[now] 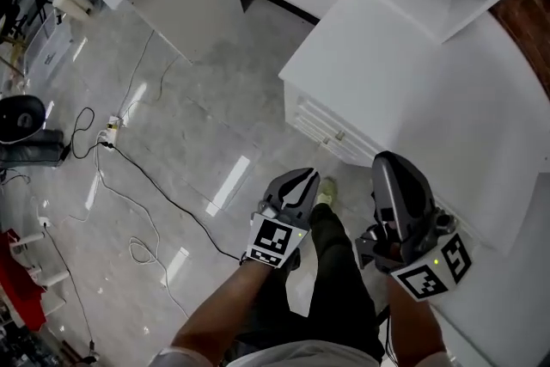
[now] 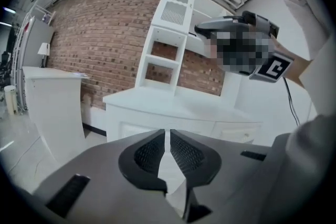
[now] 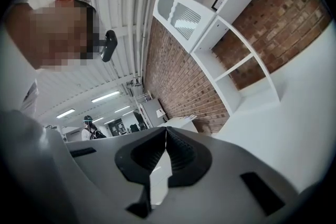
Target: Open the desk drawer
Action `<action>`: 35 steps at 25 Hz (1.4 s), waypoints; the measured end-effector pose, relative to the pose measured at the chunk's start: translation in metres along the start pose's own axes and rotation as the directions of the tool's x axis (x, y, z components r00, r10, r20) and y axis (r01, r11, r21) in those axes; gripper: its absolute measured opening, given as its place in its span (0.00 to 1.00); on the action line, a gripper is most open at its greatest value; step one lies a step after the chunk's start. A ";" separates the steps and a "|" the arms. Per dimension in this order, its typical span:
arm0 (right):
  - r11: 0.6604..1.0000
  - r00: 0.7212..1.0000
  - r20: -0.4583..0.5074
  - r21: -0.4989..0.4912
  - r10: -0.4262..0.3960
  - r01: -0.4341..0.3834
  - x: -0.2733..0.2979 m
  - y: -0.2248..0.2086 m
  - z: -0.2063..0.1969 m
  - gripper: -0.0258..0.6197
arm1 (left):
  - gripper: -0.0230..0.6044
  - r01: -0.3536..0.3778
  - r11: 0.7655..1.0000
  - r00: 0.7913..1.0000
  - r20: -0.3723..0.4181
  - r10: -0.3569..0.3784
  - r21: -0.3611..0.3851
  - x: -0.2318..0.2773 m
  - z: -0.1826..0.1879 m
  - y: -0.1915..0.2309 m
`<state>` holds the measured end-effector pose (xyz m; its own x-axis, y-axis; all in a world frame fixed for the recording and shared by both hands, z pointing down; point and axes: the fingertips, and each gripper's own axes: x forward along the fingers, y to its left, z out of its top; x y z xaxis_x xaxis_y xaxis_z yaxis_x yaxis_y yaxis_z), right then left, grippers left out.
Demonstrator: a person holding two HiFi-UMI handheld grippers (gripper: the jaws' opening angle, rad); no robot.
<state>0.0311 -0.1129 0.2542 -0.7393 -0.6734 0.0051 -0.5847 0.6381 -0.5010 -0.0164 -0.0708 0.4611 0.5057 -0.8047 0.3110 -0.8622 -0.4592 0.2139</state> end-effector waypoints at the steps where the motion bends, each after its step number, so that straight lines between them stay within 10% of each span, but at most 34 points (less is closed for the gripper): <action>1: 1.000 1.000 0.007 -0.005 0.007 -0.007 0.004 -0.008 -0.005 0.07 | 0.08 -0.006 1.000 1.000 -0.006 0.006 -0.004 0.014 -0.014 0.007; 16: 0.991 0.993 0.032 0.056 0.116 -0.118 0.023 -0.099 -0.098 0.07 | 0.24 -0.061 0.998 0.985 -0.158 0.066 0.035 0.177 -0.218 0.058; 35: 0.998 0.998 0.021 -0.018 0.062 -0.062 -0.029 -0.142 -0.140 0.07 | 0.24 -0.030 0.997 0.964 -0.260 0.047 0.068 0.237 -0.297 0.068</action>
<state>0.0889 -0.1318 0.4466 -0.7670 -0.6401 -0.0447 -0.5437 0.6853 -0.4846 0.0534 -0.1806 0.8241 0.4551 -0.6996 0.5509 -0.8769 -0.4595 0.1410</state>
